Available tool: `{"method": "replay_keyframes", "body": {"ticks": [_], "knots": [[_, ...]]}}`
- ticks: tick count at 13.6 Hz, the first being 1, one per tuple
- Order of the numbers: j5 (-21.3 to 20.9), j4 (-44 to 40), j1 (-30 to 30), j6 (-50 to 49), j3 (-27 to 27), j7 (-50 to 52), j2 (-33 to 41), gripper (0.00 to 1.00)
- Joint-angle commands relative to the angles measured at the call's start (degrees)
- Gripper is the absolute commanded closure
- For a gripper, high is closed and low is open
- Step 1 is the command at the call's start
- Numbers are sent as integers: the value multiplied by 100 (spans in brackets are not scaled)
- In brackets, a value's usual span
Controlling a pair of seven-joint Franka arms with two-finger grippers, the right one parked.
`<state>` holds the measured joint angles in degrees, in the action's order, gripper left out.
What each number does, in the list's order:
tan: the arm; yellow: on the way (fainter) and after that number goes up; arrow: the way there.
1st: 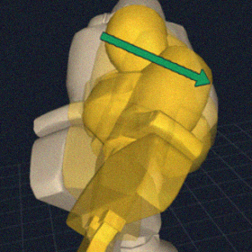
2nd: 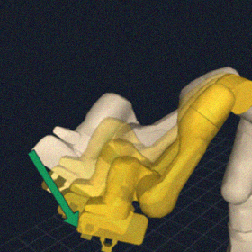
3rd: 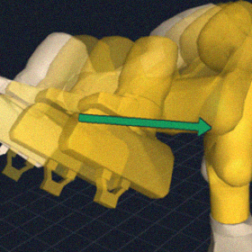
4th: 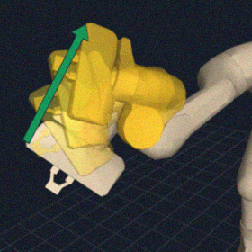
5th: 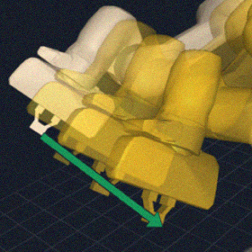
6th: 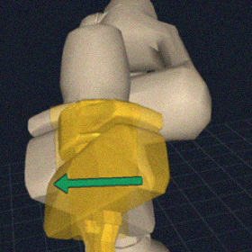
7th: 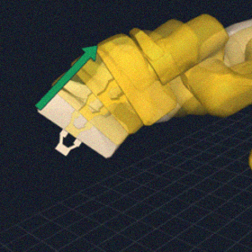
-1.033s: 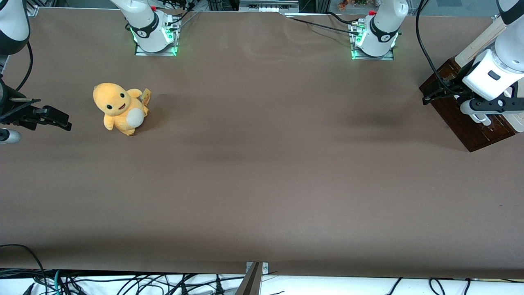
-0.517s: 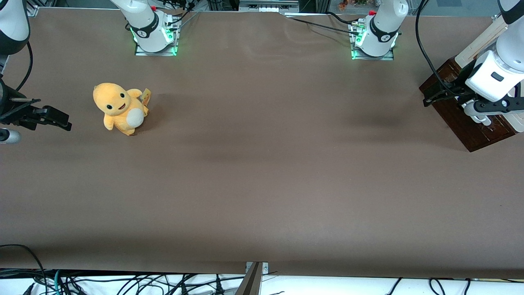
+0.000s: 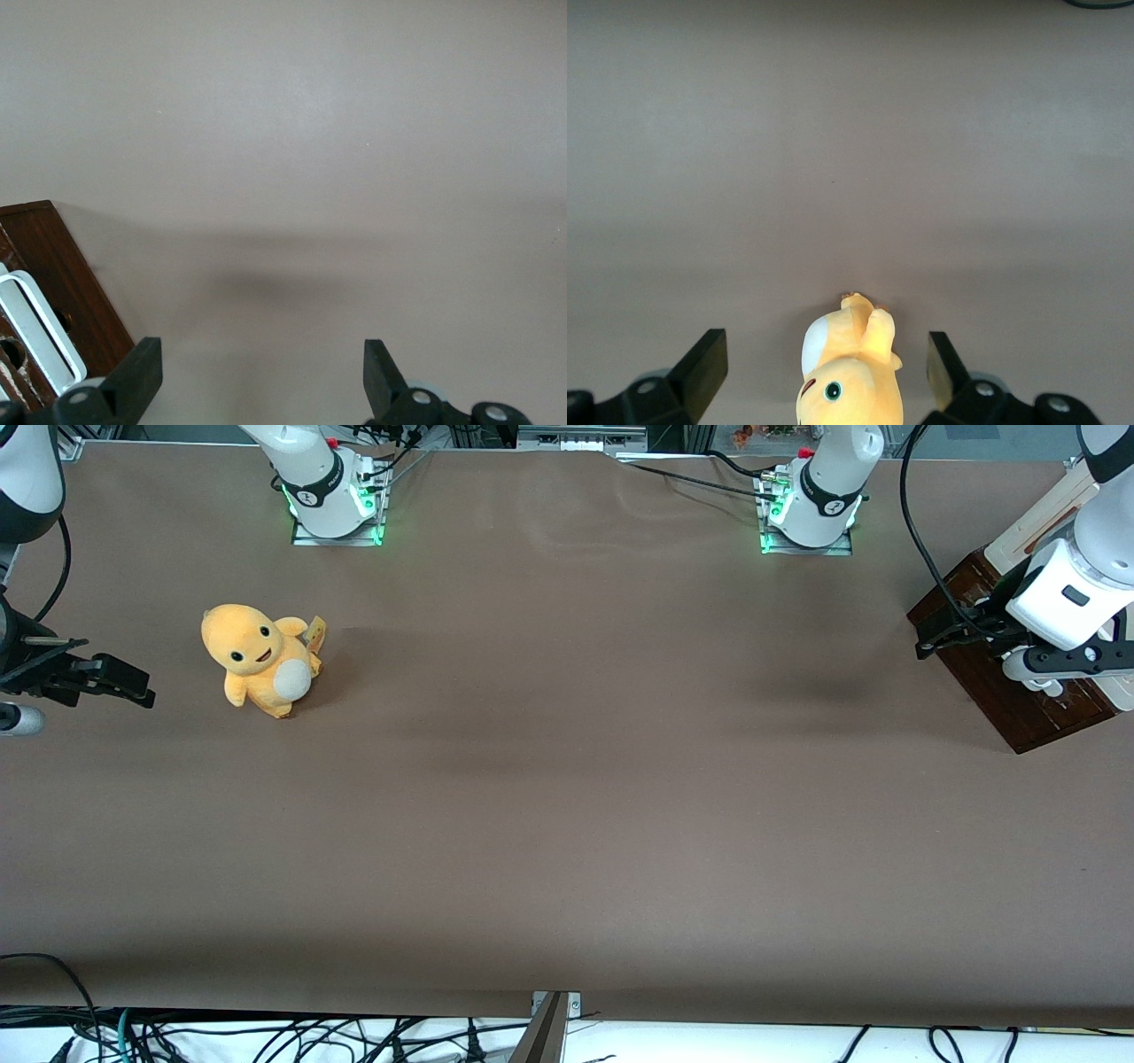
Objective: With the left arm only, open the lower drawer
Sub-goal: 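Move the open left gripper down to the lower drawer's white handle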
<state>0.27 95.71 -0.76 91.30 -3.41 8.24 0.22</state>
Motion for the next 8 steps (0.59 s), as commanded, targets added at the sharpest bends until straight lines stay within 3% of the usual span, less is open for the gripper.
{"method": "replay_keyframes", "body": {"ticks": [1,8], "knots": [[95,-184,40,-217,-10,-147,-250,0],[140,-228,-12,-315,-19,-129,-382,0]]}}
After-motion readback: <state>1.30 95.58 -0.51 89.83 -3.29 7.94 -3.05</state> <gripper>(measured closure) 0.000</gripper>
